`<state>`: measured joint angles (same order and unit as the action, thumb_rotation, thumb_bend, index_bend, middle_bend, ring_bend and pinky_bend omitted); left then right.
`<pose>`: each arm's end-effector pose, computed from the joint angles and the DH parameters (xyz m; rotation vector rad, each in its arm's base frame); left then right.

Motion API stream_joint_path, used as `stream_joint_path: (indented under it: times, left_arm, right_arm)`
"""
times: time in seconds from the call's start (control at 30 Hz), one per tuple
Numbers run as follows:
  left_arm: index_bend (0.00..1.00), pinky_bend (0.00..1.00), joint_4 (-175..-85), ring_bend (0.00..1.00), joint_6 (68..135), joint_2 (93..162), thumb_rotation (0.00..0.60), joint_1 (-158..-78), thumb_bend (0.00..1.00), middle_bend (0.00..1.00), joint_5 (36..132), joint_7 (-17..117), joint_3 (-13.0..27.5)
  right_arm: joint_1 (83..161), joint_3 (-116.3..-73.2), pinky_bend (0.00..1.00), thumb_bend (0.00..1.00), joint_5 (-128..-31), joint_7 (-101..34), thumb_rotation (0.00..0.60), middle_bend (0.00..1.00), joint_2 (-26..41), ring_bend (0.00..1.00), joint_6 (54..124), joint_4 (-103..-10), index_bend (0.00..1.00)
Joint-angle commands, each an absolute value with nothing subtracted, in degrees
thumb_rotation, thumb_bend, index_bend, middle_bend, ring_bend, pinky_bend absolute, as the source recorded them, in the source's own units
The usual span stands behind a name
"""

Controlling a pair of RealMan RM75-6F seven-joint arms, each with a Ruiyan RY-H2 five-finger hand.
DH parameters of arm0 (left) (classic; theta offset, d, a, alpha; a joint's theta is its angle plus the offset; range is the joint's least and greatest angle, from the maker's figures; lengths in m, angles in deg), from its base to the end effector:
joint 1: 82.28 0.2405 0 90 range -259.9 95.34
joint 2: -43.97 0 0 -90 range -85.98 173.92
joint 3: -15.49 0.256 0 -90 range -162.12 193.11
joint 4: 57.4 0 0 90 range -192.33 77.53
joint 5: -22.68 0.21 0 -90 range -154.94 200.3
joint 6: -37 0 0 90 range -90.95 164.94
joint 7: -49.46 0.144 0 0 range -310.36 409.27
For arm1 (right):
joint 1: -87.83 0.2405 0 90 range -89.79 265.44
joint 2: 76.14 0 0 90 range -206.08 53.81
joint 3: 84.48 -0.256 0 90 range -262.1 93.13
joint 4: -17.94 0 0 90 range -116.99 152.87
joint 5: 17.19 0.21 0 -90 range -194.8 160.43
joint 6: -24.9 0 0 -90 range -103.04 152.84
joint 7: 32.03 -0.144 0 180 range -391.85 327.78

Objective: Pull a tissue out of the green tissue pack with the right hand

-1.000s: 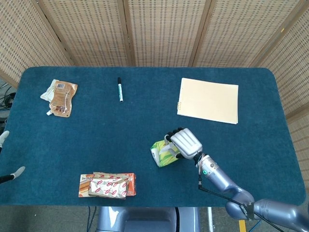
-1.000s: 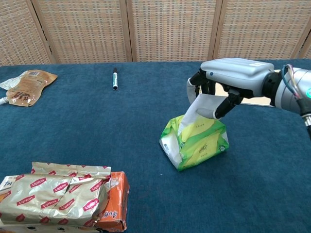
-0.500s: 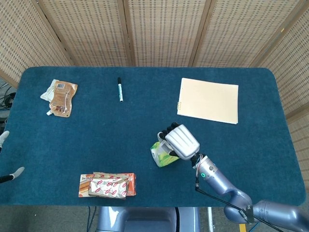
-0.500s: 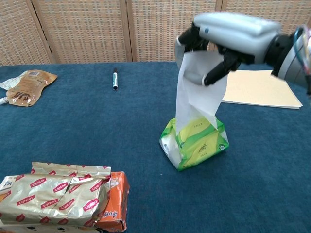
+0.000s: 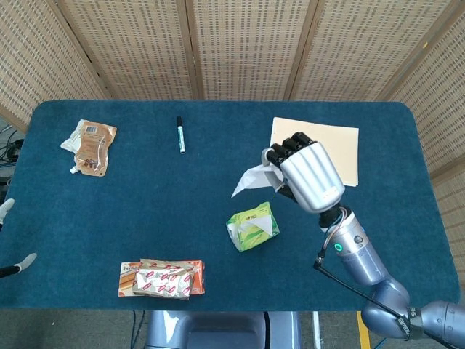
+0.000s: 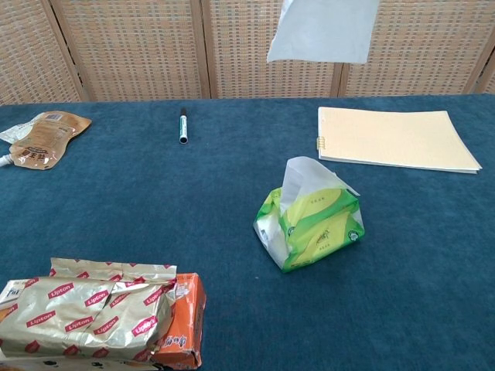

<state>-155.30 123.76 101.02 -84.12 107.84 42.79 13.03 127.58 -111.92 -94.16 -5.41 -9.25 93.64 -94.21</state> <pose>-0.3097 0.1625 0.1926 -1.2984 -0.9868 -0.9465 -0.0317 -0.3297 0.1610 1.6357 -0.4068 1.4187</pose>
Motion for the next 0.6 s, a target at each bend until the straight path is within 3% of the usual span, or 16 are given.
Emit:
stream_joint_path:
  times: [0.03,0.33,0.6]
  left_arm:
    - [0.00,0.00,-155.33,0.00,123.73,101.04,0.600,-84.16,0.01,0.00,107.62,42.76,12.90]
    - [0.00,0.00,-155.45,0.00,121.70,101.07,0.600,-85.06,0.01,0.00,105.57,43.17,12.30]
    - [0.00,0.00,-155.36,0.00,120.60,100.65,0.600,-85.52,0.01,0.00,103.60,42.11,11.50]
  right_arm:
    - [129.70,-112.97,0.50,0.60,-86.32,-5.04,0.600,0.63,-5.96,0.59,92.82,-87.92,0.66]
    - [132.13,-117.64,0.52,0.62,-62.45,-25.75,0.600,0.63,7.59,0.59,86.00,-77.71,0.66]
    - [136.80,-118.58,0.52,0.62,-51.18,-33.93,0.600,0.63,16.66,0.59,77.18,-64.48,0.66]
